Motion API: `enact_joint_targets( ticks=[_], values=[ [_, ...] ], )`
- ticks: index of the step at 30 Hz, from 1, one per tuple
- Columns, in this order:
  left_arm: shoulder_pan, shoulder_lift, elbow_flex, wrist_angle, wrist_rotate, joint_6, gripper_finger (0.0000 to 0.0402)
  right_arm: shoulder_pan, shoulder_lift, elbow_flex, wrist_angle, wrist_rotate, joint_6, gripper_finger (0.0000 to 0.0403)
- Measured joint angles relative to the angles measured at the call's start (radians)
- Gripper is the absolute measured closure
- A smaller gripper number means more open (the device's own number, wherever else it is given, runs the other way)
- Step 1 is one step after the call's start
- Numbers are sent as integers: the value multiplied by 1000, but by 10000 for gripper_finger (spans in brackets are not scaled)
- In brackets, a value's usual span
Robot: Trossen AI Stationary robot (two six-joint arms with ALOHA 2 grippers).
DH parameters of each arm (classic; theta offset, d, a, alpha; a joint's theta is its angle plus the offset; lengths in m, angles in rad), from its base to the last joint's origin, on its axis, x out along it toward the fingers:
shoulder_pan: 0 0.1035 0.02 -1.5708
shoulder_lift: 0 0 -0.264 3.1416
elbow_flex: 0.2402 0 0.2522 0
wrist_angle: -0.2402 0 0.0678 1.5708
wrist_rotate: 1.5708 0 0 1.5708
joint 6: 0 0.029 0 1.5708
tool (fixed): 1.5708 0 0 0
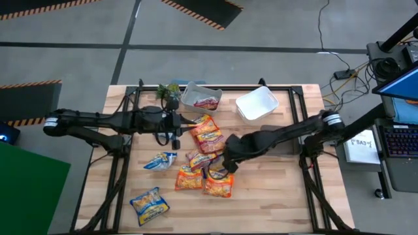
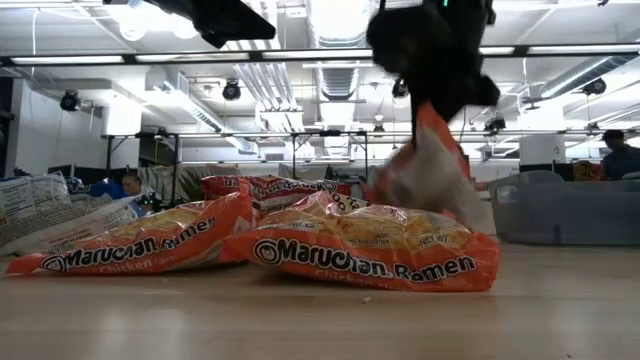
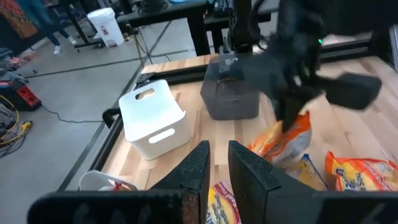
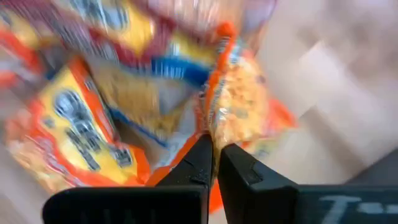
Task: Sort Maruchan noodles
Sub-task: Put the orange noodle pack into the white bin
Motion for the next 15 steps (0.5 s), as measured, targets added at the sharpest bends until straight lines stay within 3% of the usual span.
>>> enact_joint_targets(
  ticks=[10, 15],
  values=[
    [0, -11, 0, 52, 0, -9, 361, -94, -272, -12, 2, 222, -167, 394],
    [0, -11, 0, 49, 0, -4, 361, -166, -357, -38, 6, 233, -295, 394]
  ],
)
